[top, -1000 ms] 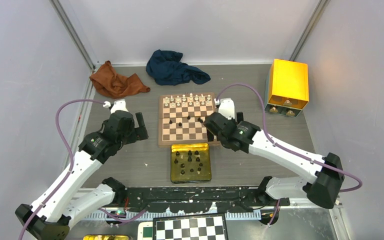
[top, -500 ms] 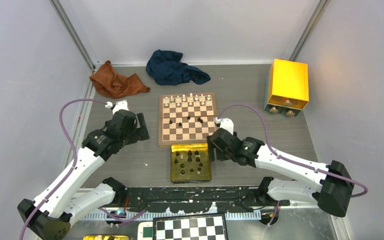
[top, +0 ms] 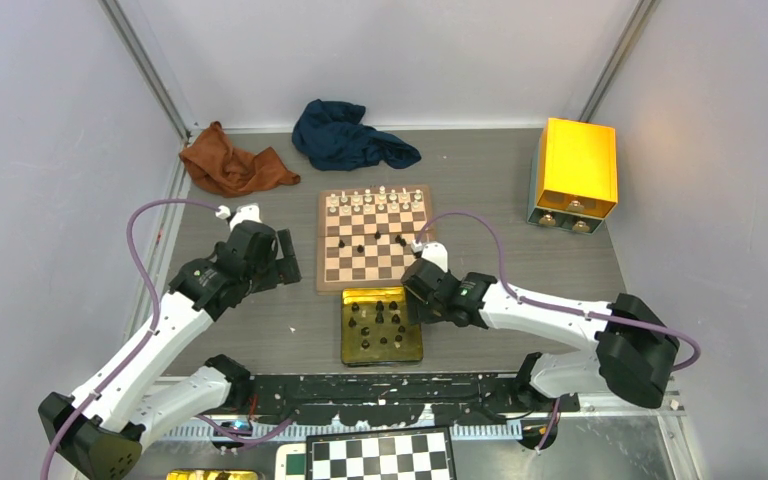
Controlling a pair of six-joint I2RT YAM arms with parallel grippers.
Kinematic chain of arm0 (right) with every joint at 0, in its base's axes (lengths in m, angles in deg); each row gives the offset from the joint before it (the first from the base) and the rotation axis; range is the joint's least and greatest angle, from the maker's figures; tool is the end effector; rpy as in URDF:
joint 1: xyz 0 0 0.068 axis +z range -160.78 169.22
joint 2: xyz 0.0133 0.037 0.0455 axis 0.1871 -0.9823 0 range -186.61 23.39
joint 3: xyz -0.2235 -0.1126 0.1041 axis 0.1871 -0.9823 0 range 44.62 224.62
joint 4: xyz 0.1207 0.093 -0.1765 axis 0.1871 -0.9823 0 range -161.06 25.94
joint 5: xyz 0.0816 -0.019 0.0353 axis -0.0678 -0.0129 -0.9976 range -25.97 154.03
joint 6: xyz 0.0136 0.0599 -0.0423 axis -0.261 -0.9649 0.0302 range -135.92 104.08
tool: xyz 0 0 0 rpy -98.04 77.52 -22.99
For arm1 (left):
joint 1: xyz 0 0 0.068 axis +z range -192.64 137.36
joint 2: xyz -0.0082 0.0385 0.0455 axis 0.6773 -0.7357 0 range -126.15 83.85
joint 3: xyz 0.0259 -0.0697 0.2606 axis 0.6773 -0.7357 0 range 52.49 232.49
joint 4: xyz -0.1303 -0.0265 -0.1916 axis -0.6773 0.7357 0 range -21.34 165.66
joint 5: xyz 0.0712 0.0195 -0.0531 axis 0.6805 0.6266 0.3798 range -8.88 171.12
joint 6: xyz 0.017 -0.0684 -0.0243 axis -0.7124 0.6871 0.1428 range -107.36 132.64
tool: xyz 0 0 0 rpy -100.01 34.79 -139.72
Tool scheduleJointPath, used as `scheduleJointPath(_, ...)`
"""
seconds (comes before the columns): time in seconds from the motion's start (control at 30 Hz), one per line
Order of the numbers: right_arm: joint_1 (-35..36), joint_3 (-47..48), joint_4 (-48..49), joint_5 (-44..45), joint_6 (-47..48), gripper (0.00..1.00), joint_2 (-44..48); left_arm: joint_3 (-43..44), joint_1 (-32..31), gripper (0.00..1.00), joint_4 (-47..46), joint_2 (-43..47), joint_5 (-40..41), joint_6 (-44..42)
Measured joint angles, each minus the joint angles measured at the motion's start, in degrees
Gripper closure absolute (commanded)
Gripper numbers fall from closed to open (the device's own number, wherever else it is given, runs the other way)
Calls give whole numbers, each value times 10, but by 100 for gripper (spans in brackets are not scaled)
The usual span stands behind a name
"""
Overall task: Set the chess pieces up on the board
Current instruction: Pick up the storage box at the center of the board.
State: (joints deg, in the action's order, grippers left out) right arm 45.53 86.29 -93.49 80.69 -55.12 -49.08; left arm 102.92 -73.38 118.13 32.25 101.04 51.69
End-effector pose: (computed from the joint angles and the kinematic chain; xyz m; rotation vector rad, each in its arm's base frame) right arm 0.1385 0.1752 0.1889 -0.2836 2.5574 0.2526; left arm 0.1460 -0.0621 0.2718 -0.3222 2.3677 -0.1446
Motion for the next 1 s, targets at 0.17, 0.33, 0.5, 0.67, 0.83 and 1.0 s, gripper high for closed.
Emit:
scheduleJointPath(0.17,0,0,9,9,-4,66,-19,-1,0,1,-2,0,-1,0)
scheduleJointPath(0.33,2,0,21,13,-9,78,-33,-7,0,1,-8,-1,-1,0)
scheduleJointPath(0.5,2,0,29,15,-15,90,-47,-10,0,1,-10,-6,-3,0)
scheduleJointPath(0.67,2,0,27,25,-12,99,-48,-11,0,2,-10,-9,-4,0)
scheduleJointPath(0.83,2,2,19,26,-12,99,-47,-11,0,2,-10,-9,-4,8)
scheduleJointPath(1.0,2,24,-41,33,-3,99,-35,-11,0,3,-9,-6,-4,16)
